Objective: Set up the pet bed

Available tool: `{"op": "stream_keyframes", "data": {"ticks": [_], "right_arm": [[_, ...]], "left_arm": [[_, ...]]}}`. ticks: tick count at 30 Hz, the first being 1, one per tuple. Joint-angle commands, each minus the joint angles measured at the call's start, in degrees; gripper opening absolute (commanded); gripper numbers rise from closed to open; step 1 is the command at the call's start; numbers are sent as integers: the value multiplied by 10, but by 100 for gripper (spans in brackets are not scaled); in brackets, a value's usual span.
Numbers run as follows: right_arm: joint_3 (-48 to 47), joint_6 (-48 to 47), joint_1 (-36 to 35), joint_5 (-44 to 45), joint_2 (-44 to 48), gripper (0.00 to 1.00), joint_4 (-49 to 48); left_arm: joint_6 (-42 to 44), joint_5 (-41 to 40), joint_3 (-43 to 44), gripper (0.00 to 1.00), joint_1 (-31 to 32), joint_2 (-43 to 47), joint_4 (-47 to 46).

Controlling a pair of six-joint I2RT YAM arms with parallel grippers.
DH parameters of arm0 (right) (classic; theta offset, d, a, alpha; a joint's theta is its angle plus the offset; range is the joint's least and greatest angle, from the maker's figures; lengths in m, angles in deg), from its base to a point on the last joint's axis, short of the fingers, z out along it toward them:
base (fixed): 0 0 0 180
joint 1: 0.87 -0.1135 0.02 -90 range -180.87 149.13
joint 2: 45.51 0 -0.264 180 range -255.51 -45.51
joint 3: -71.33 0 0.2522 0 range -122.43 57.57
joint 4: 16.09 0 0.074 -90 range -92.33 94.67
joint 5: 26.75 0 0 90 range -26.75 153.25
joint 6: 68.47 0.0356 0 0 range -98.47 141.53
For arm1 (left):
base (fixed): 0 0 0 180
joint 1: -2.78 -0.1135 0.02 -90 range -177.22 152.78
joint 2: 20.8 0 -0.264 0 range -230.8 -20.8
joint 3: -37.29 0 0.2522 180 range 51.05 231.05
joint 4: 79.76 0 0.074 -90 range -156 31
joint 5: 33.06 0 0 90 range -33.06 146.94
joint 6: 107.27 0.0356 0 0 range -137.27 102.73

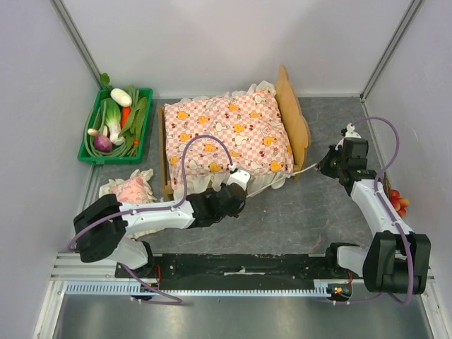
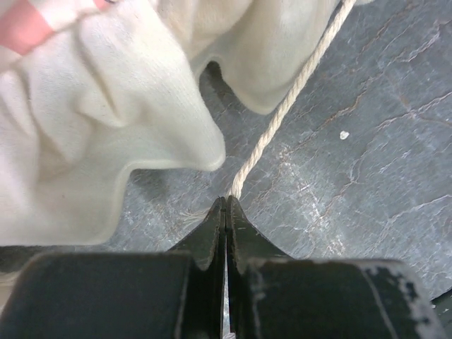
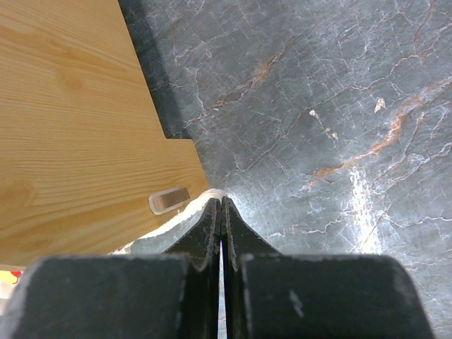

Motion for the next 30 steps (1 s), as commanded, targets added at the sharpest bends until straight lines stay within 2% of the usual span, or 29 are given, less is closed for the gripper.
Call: {"op": "stream_keyframes", "data": {"ticks": [1, 8, 13, 14, 16, 17, 18, 19, 20, 22, 24, 25, 27, 30], "right_arm": [[-45, 9, 21, 36, -3, 0, -56], [-40, 17, 48, 42, 22, 0, -57], [7, 22, 46, -90, 54, 0, -58], [34, 24, 45, -114, 67, 0, -53], [59, 26, 43, -133, 105, 0, -29], [77, 26, 41, -139, 127, 1, -16], [86, 26, 39, -152, 137, 4, 7], [92, 26, 37, -156, 147, 24, 23], [100, 28, 36, -159, 169, 37, 37], [101, 29, 36, -152, 199, 54, 73], [82, 27, 36, -136, 242, 64, 93], [70, 24, 36, -135, 250, 72, 95], [22, 6, 36, -138, 238, 75, 100], [-44, -19, 35, -139, 192, 77, 102]], "left_arm": [[-22, -39, -3, 2, -4, 17, 50], [-26, -37, -3, 2, -4, 7, 50], [2, 24, 10, 3, -4, 7, 1], [4, 34, 17, 11, -4, 2, -3], [10, 58, 38, 19, -3, -2, -9], [13, 63, 45, 30, -3, -2, -11], [14, 68, 51, 34, -3, 2, -10], [13, 70, 60, 38, -3, 6, -8], [13, 70, 65, 43, -3, 13, -2], [14, 62, 76, 47, -3, 44, 9], [18, 47, 84, 53, -3, 69, 31], [21, 40, 94, 55, -3, 101, 40], [25, -2, 107, 66, -4, 130, 80], [35, -28, 141, 73, -35, 174, 137]]}}
